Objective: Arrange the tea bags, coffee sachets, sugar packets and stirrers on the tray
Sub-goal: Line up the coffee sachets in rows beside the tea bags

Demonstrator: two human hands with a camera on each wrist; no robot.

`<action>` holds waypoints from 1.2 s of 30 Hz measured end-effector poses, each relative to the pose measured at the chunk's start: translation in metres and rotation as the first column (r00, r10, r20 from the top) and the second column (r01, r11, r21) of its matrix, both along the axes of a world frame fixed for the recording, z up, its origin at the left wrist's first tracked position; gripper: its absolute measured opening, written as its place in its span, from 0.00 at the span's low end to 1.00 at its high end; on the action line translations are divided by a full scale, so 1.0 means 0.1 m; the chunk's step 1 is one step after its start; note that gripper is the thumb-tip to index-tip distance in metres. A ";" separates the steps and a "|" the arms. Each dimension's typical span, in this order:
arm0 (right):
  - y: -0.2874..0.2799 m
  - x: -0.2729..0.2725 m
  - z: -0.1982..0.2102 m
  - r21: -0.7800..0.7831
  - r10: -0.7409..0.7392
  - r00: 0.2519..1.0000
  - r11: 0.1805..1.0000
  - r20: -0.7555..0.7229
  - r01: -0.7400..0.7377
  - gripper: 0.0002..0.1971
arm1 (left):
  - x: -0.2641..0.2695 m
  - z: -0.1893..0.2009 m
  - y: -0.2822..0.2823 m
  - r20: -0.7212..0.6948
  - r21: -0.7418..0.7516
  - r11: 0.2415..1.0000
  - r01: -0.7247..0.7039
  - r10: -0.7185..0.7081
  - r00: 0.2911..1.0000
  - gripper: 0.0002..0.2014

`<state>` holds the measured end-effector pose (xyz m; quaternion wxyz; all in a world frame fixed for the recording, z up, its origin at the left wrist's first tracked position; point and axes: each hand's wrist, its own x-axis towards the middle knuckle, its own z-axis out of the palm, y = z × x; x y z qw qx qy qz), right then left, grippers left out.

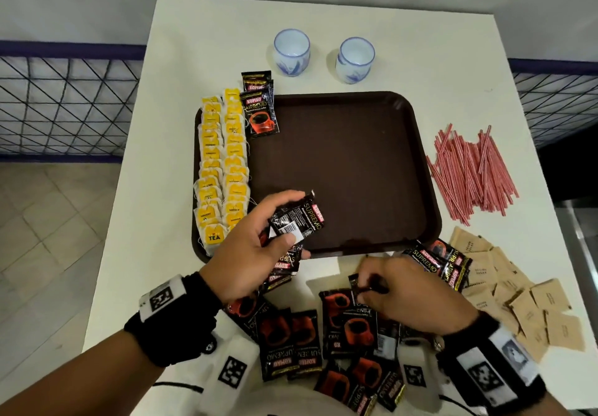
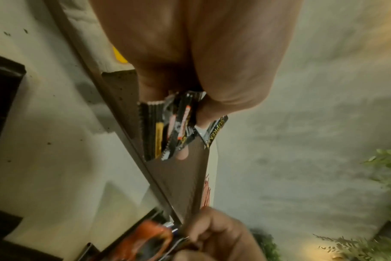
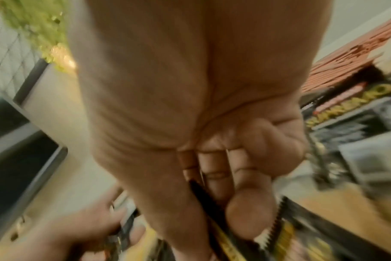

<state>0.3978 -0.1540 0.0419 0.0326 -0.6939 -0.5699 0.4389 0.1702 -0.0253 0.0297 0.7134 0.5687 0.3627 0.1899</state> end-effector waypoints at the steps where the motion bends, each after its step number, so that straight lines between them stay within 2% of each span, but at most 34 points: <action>1: 0.05 0.03 0.10 0.023 -0.030 0.997 0.999 -0.066 0.032 0.05 | 0.00 0.02 0.00 0.004 -0.004 1.000 -0.009 0.009 1.000 0.28; 4: 0.32 0.09 0.35 0.119 -0.142 0.956 0.977 -0.256 0.177 0.05 | -0.01 0.03 0.07 -0.027 0.075 0.997 -0.028 0.030 0.999 0.27; 7: 0.68 0.10 0.45 0.124 -0.204 0.902 0.955 -0.380 0.268 0.08 | 0.03 0.02 0.16 -0.121 0.125 0.992 0.005 0.010 0.993 0.18; 10: 1.02 0.07 0.41 0.089 -0.193 0.893 0.965 -0.406 0.249 0.09 | 0.06 0.03 0.26 -0.147 0.147 0.989 0.000 0.021 0.989 0.11; 12: 1.18 0.03 0.36 0.137 -0.133 0.913 0.970 -0.386 0.199 0.06 | 0.09 0.05 0.31 -0.117 0.138 0.990 -0.023 0.039 0.992 0.09; 14: 1.32 -0.02 0.31 0.183 -0.127 0.890 0.956 -0.439 0.227 0.04 | 0.09 0.03 0.38 -0.119 0.159 0.983 -0.091 0.110 0.987 0.07; 17: 1.51 -0.08 0.20 0.172 -0.232 0.810 0.911 -0.539 0.375 0.05 | 0.10 -0.01 0.49 -0.146 0.204 0.953 -0.222 0.254 0.956 0.07; 20: 1.70 -0.12 0.07 0.103 -0.308 0.676 0.863 -0.670 0.495 0.06 | 0.08 -0.05 0.67 -0.122 0.145 0.918 -0.369 0.387 0.914 0.05; 23: 1.90 -0.15 -0.02 0.050 -0.362 0.599 0.827 -0.714 0.560 0.07 | 0.06 -0.06 0.81 -0.124 0.149 0.901 -0.407 0.426 0.896 0.04; 26: 2.19 -0.09 -0.09 0.066 -0.403 0.596 0.789 -0.694 0.611 0.08 | -0.01 -0.06 0.94 -0.109 0.054 0.901 -0.430 0.434 0.894 0.08; 29: 2.48 0.00 -0.17 0.087 -0.439 0.629 0.773 -0.641 0.628 0.09 | -0.11 -0.07 1.04 -0.120 -0.031 0.883 -0.468 0.461 0.879 0.09; 36: 2.86 -0.07 -0.49 0.130 -0.472 0.782 0.818 -0.408 0.561 0.11 | -0.23 -0.19 1.23 -0.148 0.043 0.861 -0.507 0.507 0.849 0.11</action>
